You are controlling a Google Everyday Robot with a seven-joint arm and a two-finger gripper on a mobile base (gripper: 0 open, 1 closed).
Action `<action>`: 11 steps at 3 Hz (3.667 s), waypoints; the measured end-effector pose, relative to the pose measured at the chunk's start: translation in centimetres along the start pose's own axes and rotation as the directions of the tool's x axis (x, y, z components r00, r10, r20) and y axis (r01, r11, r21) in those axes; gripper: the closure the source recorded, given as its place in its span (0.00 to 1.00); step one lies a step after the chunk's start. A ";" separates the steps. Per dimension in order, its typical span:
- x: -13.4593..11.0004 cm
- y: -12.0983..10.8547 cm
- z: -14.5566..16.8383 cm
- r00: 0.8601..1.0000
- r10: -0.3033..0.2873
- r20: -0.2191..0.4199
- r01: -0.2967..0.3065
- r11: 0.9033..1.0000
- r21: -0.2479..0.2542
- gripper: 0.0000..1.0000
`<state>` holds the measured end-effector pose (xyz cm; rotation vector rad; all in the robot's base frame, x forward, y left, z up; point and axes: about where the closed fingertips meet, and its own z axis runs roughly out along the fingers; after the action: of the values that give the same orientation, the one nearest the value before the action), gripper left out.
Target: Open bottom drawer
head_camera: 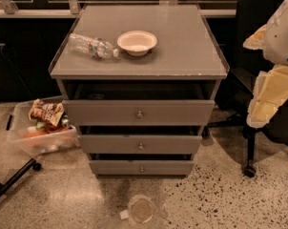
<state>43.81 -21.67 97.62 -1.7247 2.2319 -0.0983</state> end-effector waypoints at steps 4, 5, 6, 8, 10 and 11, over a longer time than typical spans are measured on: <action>-0.4 5.8 7.4 0.980 0.110 0.164 -0.116 0.993 0.030 0.00; -2.4 8.4 14.5 0.978 0.171 0.123 -0.175 0.984 0.027 0.00; -2.0 9.6 17.3 0.969 0.223 0.107 -0.228 0.973 0.035 0.00; -1.6 9.4 19.1 0.958 0.263 0.110 -0.266 0.964 0.013 0.00; -1.6 9.2 33.9 0.934 0.288 0.213 -0.275 0.957 -0.088 0.00; -2.1 9.8 42.8 0.920 0.290 0.265 -0.268 0.956 -0.119 0.00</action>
Offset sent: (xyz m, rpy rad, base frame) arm -0.0006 -0.0031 -0.0226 0.1579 -0.0245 -0.0581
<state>47.56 -11.09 55.13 -1.3381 2.2619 0.2883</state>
